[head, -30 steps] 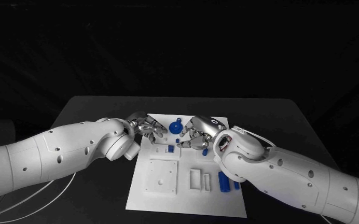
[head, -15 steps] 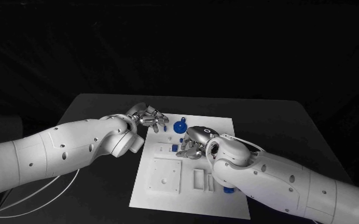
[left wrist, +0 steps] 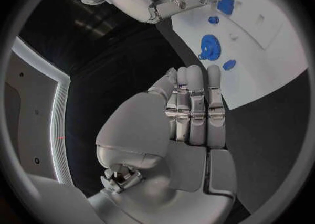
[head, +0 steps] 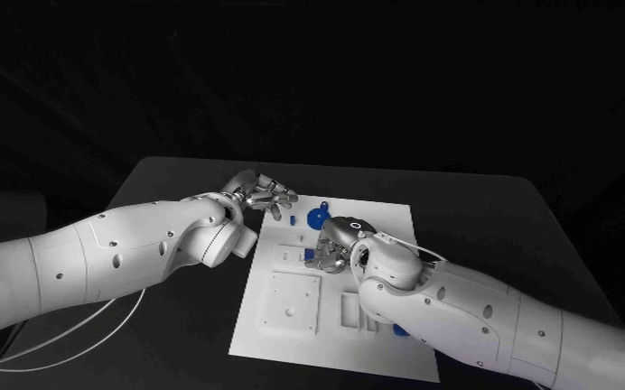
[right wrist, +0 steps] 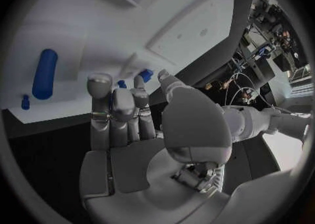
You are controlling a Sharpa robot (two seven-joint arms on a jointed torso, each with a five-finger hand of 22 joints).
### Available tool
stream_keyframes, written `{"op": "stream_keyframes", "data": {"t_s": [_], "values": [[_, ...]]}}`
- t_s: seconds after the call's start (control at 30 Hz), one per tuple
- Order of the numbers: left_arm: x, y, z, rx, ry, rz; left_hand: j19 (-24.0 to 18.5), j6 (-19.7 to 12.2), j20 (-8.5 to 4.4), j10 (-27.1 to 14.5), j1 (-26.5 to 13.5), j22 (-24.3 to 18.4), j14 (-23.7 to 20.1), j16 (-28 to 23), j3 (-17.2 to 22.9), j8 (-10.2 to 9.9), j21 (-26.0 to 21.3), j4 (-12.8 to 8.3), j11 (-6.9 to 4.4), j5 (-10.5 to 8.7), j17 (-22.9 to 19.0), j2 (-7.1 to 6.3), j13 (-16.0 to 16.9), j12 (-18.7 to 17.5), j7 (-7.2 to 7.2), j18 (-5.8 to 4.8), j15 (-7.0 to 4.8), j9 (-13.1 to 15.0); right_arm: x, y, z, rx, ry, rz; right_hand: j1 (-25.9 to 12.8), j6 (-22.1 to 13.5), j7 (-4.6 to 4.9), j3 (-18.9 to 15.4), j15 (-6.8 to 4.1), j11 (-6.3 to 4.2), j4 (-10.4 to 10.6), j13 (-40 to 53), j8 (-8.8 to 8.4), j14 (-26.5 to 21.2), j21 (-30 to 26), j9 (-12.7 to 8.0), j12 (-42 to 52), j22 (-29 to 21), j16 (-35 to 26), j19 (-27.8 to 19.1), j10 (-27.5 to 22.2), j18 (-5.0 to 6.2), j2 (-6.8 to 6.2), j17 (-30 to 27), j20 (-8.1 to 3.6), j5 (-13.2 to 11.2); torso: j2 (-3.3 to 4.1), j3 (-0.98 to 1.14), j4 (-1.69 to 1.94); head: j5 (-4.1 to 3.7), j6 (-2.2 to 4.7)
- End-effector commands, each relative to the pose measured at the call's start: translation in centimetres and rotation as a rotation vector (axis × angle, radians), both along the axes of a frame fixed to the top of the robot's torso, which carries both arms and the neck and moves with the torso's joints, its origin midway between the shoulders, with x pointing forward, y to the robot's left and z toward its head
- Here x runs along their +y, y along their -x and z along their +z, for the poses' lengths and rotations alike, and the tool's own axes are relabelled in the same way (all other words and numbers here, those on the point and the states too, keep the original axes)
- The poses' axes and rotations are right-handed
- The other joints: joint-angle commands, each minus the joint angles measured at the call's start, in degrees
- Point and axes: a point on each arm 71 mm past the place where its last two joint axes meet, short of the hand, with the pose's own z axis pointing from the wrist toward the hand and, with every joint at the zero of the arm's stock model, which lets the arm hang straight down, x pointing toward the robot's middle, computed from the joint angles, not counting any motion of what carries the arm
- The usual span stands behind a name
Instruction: Assemble the parts on the task board
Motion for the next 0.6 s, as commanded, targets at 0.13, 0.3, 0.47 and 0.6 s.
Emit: {"op": "stream_keyframes", "data": {"t_s": [0.13,0.3,0.47,0.6], "values": [[0.0,0.0,0.5,-0.020,0.027,0.012,0.4,-0.3,-0.02,-0.2,-0.7,-0.1,0.4,-0.3,-0.4,-0.1,-0.3,0.1,0.10,0.32,0.1,0.00,-0.1,-0.2,0.05,0.49,0.18,-0.1,0.2,-0.2,0.5,-0.067,0.019,-0.023,-0.4,0.1,0.20,0.0,0.03,0.06,0.5,0.1,-0.12,0.3,0.4,0.1,-0.5,4.4,0.2,1.6,0.4,-0.70,-0.45,0.1,-0.22,-0.4,0.17,-0.25,0.14,0.51,-0.03],[0.0,-0.1,0.6,-0.019,0.029,0.011,0.5,-0.4,-0.02,-0.1,-0.8,-0.2,0.5,-0.3,-0.4,-0.1,-0.3,0.2,0.11,0.31,0.2,0.00,-0.1,-0.3,0.07,0.49,0.18,-0.1,0.6,-0.3,0.6,-0.072,0.020,-0.021,-0.5,-0.1,0.27,-0.2,0.05,0.11,0.6,0.0,-0.13,0.3,0.4,0.0,-0.7,4.3,0.1,1.5,0.3,-0.68,-0.61,0.1,-0.20,-0.4,0.12,-0.23,0.11,0.74,-0.17],[-0.1,-0.1,0.7,-0.018,0.031,0.011,0.5,-0.7,-0.02,-0.1,-0.8,-0.3,0.5,-0.4,-0.4,-0.2,-0.3,0.3,0.13,0.29,0.4,-0.03,-0.1,-0.3,0.14,0.49,0.18,-0.1,0.9,-0.5,0.4,-0.069,0.023,-0.018,-0.8,-0.2,0.33,-0.5,0.08,0.17,1.0,0.0,-0.11,0.3,0.3,0.1,-0.9,4.3,-0.1,1.5,0.1,-0.64,-0.68,0.1,-0.17,-0.4,0.10,-0.19,0.14,0.85,-0.35],[-0.1,-0.1,0.7,-0.017,0.033,0.012,0.5,-0.9,-0.01,-0.2,-0.8,-0.4,0.5,-0.4,-0.4,-0.2,-0.3,0.4,0.15,0.29,0.4,-0.08,-0.1,-0.3,0.21,0.49,0.20,-0.1,1.2,-0.5,0.3,-0.065,0.022,-0.015,-0.7,-0.3,0.35,-0.9,0.11,0.18,1.3,0.0,-0.11,0.3,0.3,0.1,-1.0,4.3,-0.2,1.4,0.1,-0.60,-0.69,0.2,-0.12,-0.4,0.09,-0.22,0.12,1.02,-0.52]]}}
